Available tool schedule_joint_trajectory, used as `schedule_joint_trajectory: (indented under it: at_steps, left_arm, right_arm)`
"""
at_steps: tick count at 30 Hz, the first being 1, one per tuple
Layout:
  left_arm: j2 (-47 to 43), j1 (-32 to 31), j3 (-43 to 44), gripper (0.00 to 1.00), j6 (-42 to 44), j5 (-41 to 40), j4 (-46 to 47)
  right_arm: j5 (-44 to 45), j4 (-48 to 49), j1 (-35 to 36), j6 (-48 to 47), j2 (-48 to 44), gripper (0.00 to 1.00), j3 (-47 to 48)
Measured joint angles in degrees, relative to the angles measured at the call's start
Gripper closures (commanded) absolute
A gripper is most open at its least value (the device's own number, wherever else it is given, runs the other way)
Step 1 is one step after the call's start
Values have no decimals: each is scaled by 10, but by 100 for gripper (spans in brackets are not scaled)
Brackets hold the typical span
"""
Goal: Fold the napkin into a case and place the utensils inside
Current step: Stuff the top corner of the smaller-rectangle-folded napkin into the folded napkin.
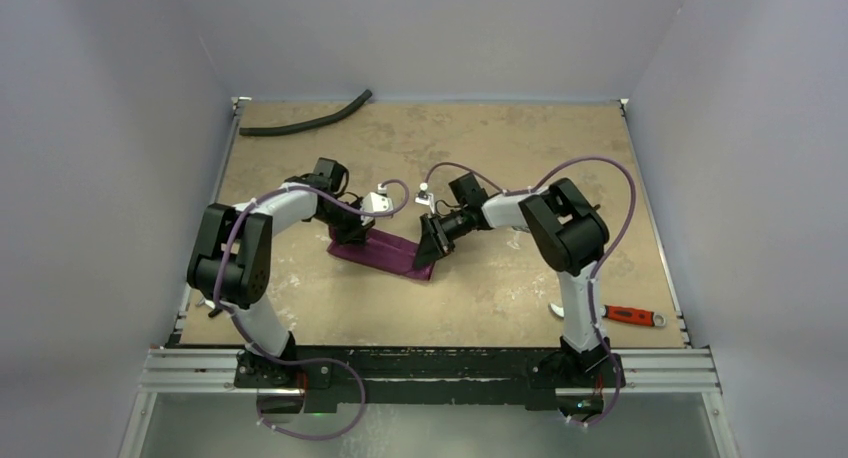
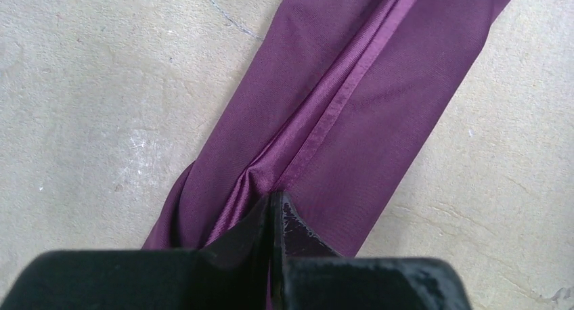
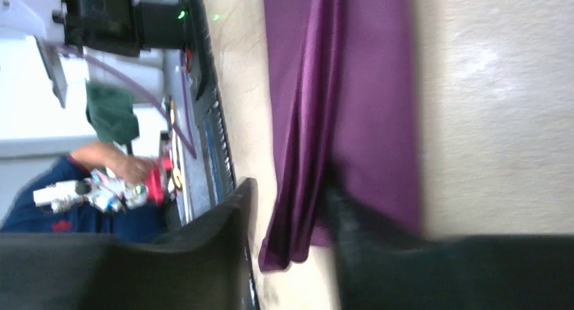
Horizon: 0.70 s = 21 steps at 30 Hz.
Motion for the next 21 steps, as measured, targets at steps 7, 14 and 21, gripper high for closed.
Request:
schedule_joint_trajectory:
  at_steps: [7, 14, 21]
  left_arm:
    - [5, 7, 2, 100, -9, 13, 1]
    - [6, 10, 2, 100, -24, 17, 3]
    - [6, 12, 2, 100, -39, 18, 6]
  right_arm:
    - [85, -58, 3, -21, -123, 2, 19]
    - [209, -24, 15, 2, -169, 2, 20]
    - [274, 38, 85, 54, -129, 77, 5]
